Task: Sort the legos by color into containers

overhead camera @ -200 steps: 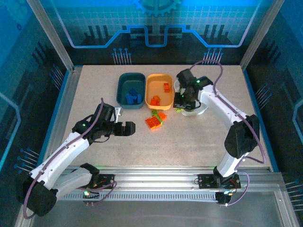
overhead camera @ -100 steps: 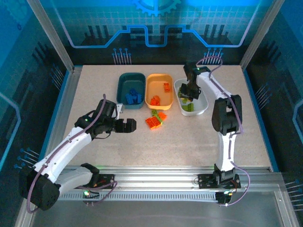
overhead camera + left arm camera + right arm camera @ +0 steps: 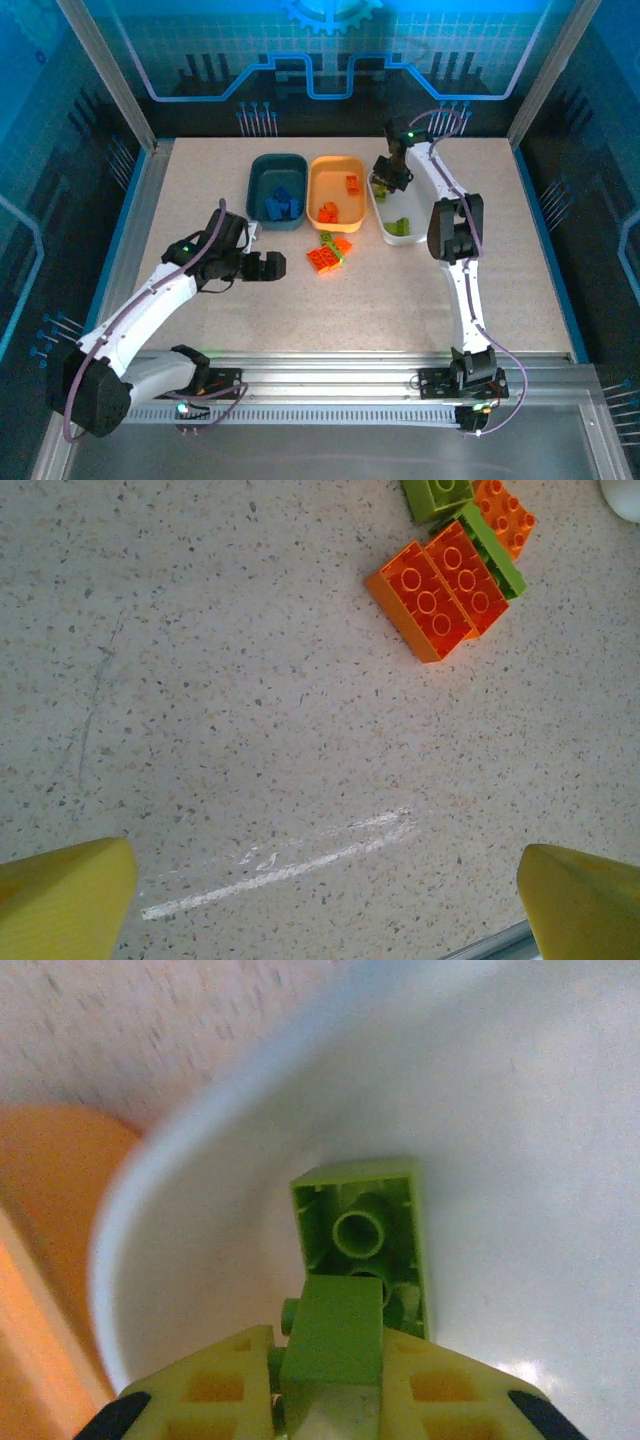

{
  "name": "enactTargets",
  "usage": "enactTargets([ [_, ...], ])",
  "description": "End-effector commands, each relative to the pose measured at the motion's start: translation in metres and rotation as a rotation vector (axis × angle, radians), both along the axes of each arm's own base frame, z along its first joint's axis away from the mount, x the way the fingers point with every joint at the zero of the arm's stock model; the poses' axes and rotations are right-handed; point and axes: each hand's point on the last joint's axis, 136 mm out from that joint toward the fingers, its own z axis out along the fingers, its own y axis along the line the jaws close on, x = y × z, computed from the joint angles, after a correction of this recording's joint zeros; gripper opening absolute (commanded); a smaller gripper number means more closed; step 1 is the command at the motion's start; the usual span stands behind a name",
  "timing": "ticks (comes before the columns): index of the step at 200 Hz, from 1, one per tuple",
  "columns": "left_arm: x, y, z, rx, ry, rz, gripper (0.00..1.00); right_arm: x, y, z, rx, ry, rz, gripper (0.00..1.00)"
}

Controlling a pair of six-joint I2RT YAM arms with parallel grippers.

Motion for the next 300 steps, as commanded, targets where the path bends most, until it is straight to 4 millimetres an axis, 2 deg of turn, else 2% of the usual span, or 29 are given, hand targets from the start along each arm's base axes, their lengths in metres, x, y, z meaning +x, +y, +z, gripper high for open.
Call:
enactTargets([
  [1, -0.006, 0.005, -0.003, 0.021, 0.033, -0.005, 0.99, 0.014, -0.003, -0.023, 0.032, 0.019, -0.071, 0.21],
  [61, -0.016, 0.011, -0.009, 0.033, 0.076, 0.024, 0.99, 0.058, -0.002, -0.032, 0.105, -0.088, -0.176, 0.22],
  [91, -0.021, 0.014, -0.009, 0.033, 0.079, 0.032, 0.99, 0.072, -0.002, -0.022, 0.116, -0.144, -0.188, 0.25],
  [110, -0.021, 0.014, -0.008, 0.033, 0.070, 0.034, 0.99, 0.075, -0.004, -0.012, 0.112, -0.172, -0.194, 0.28],
  [126, -0.019, 0.013, -0.007, 0.028, 0.060, 0.032, 0.99, 0.074, -0.004, -0.003, 0.112, -0.177, -0.186, 0.38],
  [140, -0.017, 0.012, -0.006, 0.024, 0.052, 0.027, 0.99, 0.067, -0.003, 0.007, 0.096, -0.174, -0.164, 0.48],
  [153, -0.014, 0.011, -0.004, 0.023, 0.041, 0.019, 0.99, 0.058, -0.003, 0.017, 0.060, -0.171, -0.136, 0.54],
  [159, -0.012, 0.010, -0.002, 0.023, 0.032, 0.012, 0.99, 0.054, -0.003, 0.028, 0.045, -0.184, -0.123, 0.55],
  [176, -0.008, 0.010, 0.001, 0.031, 0.013, 0.007, 0.99, 0.038, -0.001, 0.050, -0.001, -0.197, -0.085, 0.57],
  [199, 0.000, 0.010, 0.007, 0.036, -0.015, 0.004, 0.99, 0.008, 0.002, 0.098, -0.073, -0.235, -0.024, 0.58],
  [203, 0.002, 0.011, 0.009, 0.042, -0.020, 0.007, 0.99, 0.002, 0.002, 0.097, -0.092, -0.223, -0.014, 0.59],
  [207, 0.003, 0.012, 0.009, 0.047, -0.022, 0.011, 0.99, -0.006, 0.002, 0.118, -0.099, -0.250, -0.006, 0.59],
  [212, 0.006, 0.013, 0.010, 0.052, -0.027, 0.016, 0.99, -0.016, 0.003, 0.127, -0.116, -0.254, 0.008, 0.59],
  [239, 0.015, 0.009, 0.015, 0.039, -0.051, -0.015, 0.99, -0.073, 0.017, 0.159, -0.161, -0.252, 0.099, 0.59],
  [259, 0.019, 0.001, 0.012, 0.012, -0.050, -0.043, 0.99, -0.123, 0.037, 0.158, -0.142, -0.201, 0.147, 0.59],
  [280, 0.023, -0.008, 0.009, -0.023, -0.030, -0.061, 0.99, -0.184, 0.066, 0.139, -0.098, -0.138, 0.164, 0.59],
  [300, 0.027, -0.014, 0.005, -0.044, -0.018, -0.070, 0.99, -0.221, 0.089, 0.123, -0.076, -0.120, 0.147, 0.59],
])
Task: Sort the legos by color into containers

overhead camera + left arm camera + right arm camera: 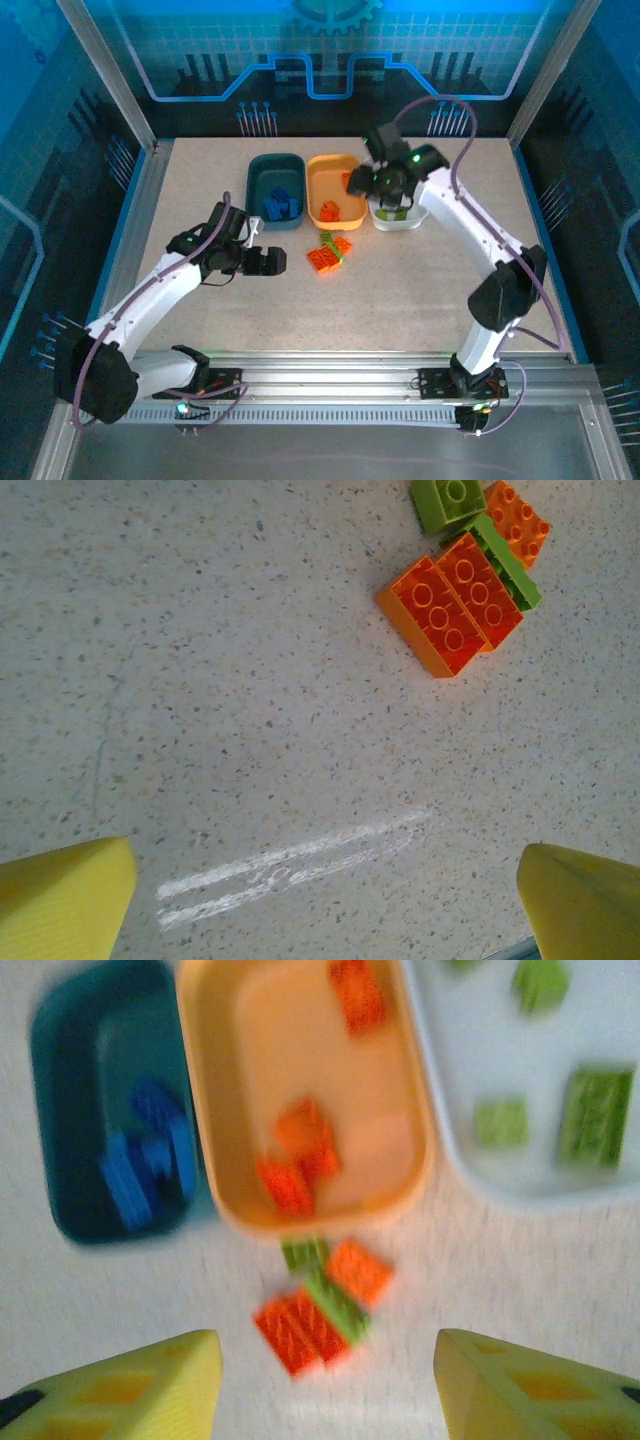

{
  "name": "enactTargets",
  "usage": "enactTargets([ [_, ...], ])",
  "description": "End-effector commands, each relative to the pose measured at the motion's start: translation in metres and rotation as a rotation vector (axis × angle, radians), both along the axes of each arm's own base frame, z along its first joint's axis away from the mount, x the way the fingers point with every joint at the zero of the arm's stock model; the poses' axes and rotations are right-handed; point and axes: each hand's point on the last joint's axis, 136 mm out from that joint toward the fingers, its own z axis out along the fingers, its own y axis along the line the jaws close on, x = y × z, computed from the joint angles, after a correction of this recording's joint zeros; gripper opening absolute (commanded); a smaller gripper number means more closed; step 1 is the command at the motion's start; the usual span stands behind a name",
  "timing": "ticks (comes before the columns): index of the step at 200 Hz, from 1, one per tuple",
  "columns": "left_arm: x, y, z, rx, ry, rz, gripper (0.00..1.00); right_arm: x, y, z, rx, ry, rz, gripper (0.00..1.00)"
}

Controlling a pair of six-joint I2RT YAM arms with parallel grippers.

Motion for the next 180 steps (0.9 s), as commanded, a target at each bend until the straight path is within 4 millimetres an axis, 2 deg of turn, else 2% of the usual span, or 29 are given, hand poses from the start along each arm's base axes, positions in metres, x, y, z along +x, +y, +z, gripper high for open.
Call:
enactTargets([
  [1, 0.012, -0.014, 0.010, -0.062, -0.028, -0.043, 0.99, -0.040, 0.016, -0.044, -0.022, 0.107, -0.059, 0.59],
  [13, 0.013, -0.017, 0.008, -0.074, -0.017, -0.047, 0.99, -0.055, 0.029, -0.056, -0.019, 0.134, -0.024, 0.59],
  [30, 0.014, -0.019, 0.005, -0.081, 0.001, -0.047, 0.99, -0.073, 0.034, -0.073, -0.087, 0.212, 0.019, 0.59],
  [73, 0.011, -0.020, 0.003, -0.086, 0.042, -0.042, 0.99, -0.097, 0.058, -0.100, -0.178, 0.274, 0.181, 0.59],
  [115, 0.005, -0.005, 0.006, -0.078, 0.051, 0.002, 0.99, -0.104, 0.091, -0.128, -0.197, 0.356, 0.330, 0.59],
  [153, -0.002, 0.012, 0.001, -0.083, 0.077, 0.065, 0.99, -0.102, 0.110, -0.145, -0.253, 0.408, 0.430, 0.59],
  [180, -0.008, 0.018, -0.001, -0.088, 0.081, 0.090, 0.99, -0.101, 0.114, -0.152, -0.292, 0.427, 0.462, 0.59],
])
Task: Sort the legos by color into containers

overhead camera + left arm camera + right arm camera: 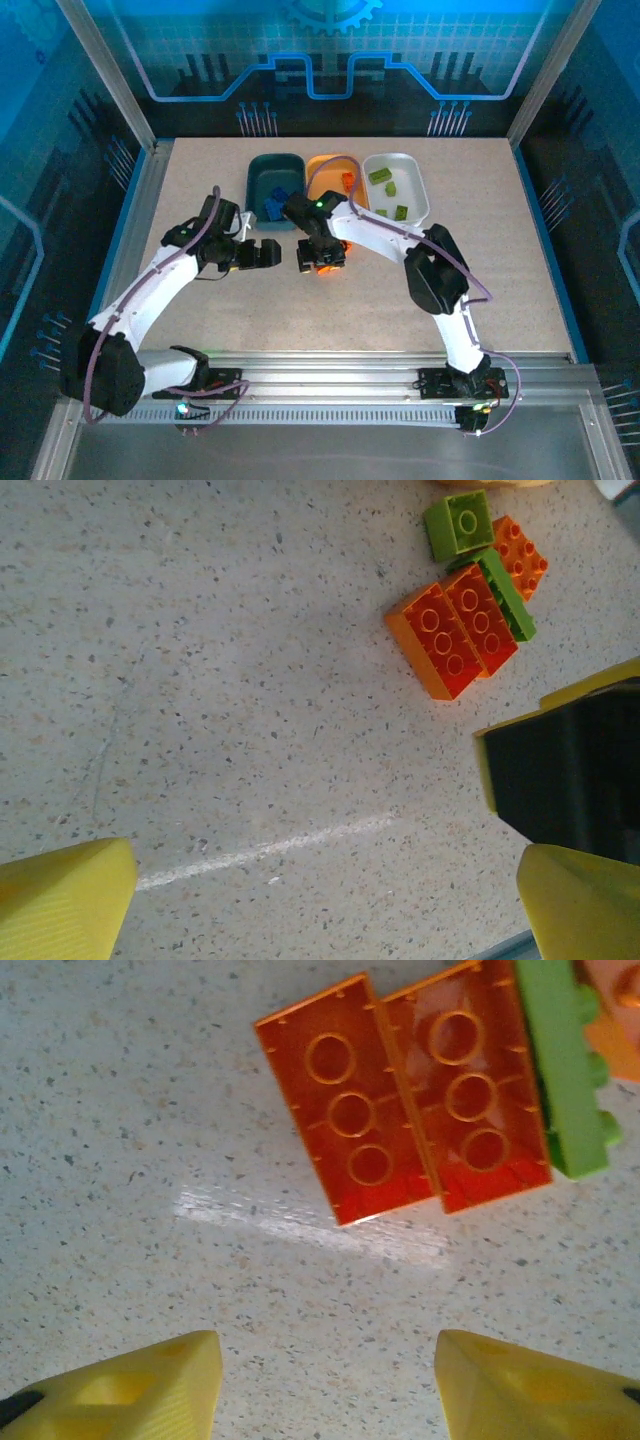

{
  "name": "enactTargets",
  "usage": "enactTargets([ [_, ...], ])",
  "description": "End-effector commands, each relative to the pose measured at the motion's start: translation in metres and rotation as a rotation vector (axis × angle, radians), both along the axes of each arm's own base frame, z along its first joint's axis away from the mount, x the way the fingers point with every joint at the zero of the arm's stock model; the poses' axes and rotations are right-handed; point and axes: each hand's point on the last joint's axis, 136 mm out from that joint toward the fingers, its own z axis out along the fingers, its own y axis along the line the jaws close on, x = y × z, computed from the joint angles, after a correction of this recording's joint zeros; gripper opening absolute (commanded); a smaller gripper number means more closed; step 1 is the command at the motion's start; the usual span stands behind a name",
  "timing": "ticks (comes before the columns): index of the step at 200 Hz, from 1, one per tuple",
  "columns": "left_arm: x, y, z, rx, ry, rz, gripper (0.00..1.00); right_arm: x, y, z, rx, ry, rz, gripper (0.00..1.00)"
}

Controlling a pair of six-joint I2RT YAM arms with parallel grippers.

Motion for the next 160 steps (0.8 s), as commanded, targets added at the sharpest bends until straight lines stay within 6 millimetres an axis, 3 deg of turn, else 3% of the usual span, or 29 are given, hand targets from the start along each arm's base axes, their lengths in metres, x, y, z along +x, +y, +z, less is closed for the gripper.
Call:
enactTargets([
  [1, -0.017, 0.004, -0.005, -0.020, 0.047, 0.021, 0.99, -0.013, 0.002, -0.001, -0.043, 0.045, 0.077, 0.59],
  [73, -0.030, 0.017, -0.015, -0.017, 0.071, 0.108, 0.99, -0.011, 0.008, -0.010, -0.078, 0.066, 0.146, 0.58],
  [160, -0.043, 0.021, -0.010, -0.032, 0.063, 0.153, 0.99, 0.001, 0.002, -0.034, -0.121, 0.066, 0.195, 0.50],
])
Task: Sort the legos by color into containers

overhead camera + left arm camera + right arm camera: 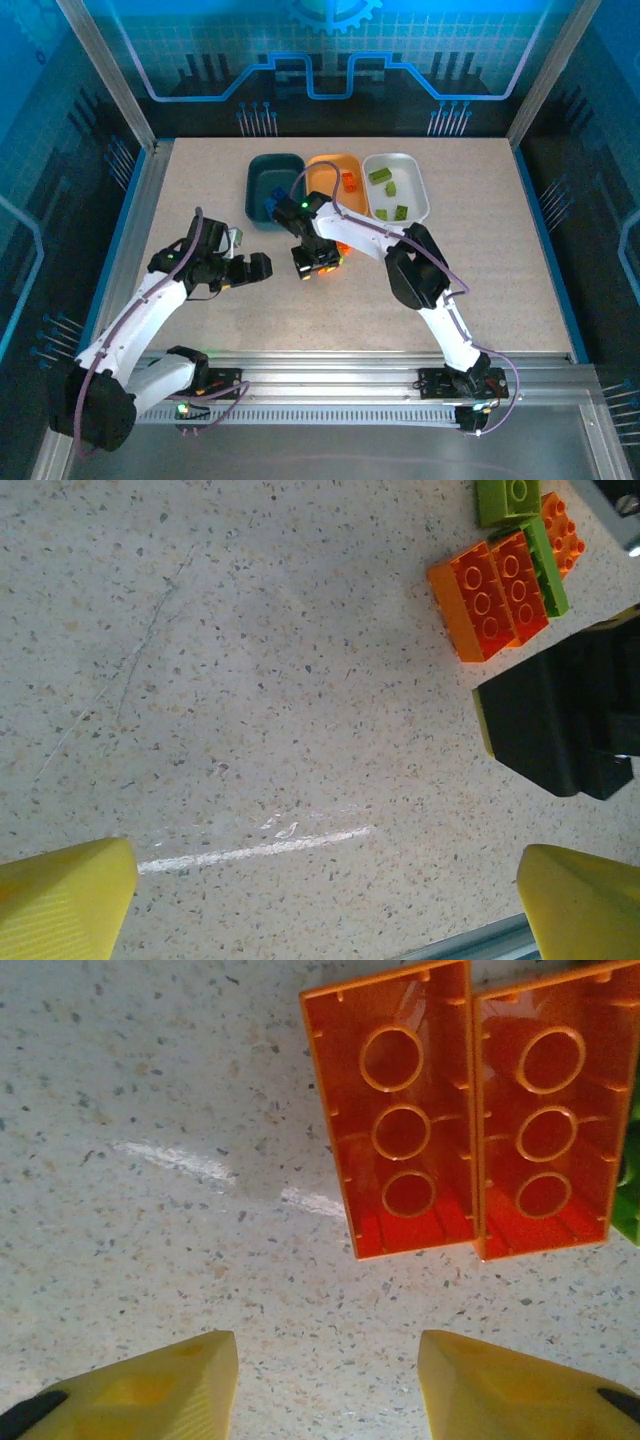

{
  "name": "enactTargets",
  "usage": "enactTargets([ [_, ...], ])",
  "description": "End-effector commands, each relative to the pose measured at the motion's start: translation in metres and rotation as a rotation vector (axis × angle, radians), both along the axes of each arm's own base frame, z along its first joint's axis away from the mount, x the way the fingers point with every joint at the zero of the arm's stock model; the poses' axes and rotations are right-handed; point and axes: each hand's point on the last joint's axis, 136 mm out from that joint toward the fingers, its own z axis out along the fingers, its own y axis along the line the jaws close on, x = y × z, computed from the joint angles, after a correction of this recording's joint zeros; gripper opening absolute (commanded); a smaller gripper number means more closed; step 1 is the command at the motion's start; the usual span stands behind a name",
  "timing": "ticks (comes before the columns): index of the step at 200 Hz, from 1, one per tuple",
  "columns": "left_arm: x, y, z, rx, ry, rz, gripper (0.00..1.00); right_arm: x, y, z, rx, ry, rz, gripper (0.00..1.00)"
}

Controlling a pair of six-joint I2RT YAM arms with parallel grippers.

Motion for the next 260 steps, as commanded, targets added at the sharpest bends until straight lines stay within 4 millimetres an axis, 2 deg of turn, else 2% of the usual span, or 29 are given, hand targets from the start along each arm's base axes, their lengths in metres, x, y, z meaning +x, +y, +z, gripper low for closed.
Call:
enactTargets([
  [1, -0.006, 0.006, 0.001, 0.006, 0.022, 0.036, 0.99, 0.003, 0.000, -0.011, -0.024, 0.013, 0.028, 0.50],
  [36, -0.007, 0.007, 0.003, 0.014, 0.016, 0.035, 0.99, 0.001, 0.010, -0.016, 0.008, 0.026, 0.037, 0.47],
  [75, -0.006, 0.009, 0.005, 0.025, 0.006, 0.032, 0.99, -0.007, 0.033, -0.007, 0.122, 0.049, 0.052, 0.47],
  [95, -0.004, 0.010, 0.008, 0.034, -0.002, 0.025, 0.99, 0.001, 0.028, -0.001, 0.104, 0.011, 0.021, 0.47],
  [123, -0.005, 0.009, 0.007, 0.037, 0.003, 0.014, 0.99, 0.011, 0.018, -0.004, 0.047, 0.007, -0.005, 0.49],
  [127, -0.004, 0.009, 0.008, 0.036, 0.001, 0.014, 0.99, 0.011, 0.016, -0.014, 0.022, 0.021, -0.006, 0.49],
  [163, -0.004, 0.009, 0.008, 0.044, 0.007, 0.001, 0.99, 0.023, 0.011, -0.020, -0.017, 0.006, -0.009, 0.49],
  [206, 0.000, 0.006, 0.011, 0.047, 0.002, -0.009, 0.99, 0.023, 0.004, -0.036, -0.041, 0.052, -0.022, 0.49],
  [237, 0.002, 0.006, 0.010, 0.049, 0.000, -0.006, 0.99, 0.006, 0.029, -0.030, 0.062, 0.093, 0.011, 0.48],
  [260, 0.004, 0.007, 0.009, 0.051, -0.002, -0.001, 0.99, -0.009, 0.059, -0.009, 0.226, 0.123, 0.028, 0.48],
])
